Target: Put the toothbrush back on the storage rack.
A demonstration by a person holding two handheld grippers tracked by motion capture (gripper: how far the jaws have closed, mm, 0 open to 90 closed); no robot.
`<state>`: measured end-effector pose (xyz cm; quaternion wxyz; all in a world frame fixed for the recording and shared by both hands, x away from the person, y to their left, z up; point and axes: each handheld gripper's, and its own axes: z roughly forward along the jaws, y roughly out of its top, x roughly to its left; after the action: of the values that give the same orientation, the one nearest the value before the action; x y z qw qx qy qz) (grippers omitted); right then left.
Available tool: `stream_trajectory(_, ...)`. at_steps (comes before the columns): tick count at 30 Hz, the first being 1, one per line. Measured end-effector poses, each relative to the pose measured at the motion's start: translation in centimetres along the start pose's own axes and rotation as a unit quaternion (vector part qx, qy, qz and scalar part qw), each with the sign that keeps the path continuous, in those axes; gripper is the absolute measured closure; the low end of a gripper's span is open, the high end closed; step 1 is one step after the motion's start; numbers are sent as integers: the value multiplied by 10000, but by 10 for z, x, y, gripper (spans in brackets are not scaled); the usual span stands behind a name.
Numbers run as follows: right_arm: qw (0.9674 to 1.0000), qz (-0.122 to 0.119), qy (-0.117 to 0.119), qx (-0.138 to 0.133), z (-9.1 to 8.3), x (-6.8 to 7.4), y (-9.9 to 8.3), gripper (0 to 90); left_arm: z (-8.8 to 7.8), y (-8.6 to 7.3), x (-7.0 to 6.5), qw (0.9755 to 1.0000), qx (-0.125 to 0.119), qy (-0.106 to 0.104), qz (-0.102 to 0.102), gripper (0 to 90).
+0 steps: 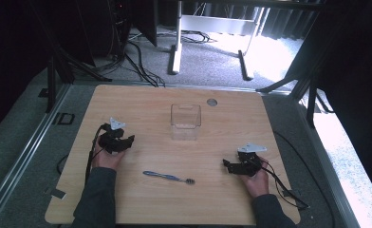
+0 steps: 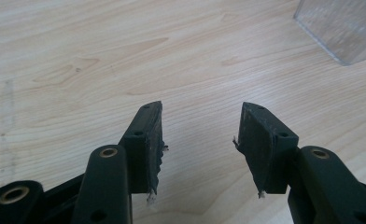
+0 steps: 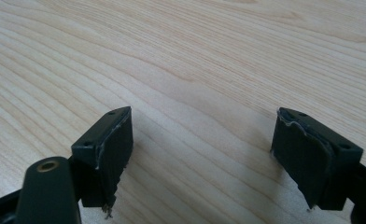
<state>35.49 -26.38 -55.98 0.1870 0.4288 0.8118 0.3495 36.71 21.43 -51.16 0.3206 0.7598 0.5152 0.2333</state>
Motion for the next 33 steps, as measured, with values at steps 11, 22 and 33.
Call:
stream_trajectory(11,10000,-16,14,1,0,0,0,204,-18,3,-3,9997,-54,-166,163,507)
stream_trajectory(22,10000,-29,29,-2,0,0,0,204,-38,10,-10,9982,-245,-397,366,512)
stream_trajectory(33,10000,-24,30,-3,0,0,0,204,-46,17,-20,9959,-251,-594,629,513)
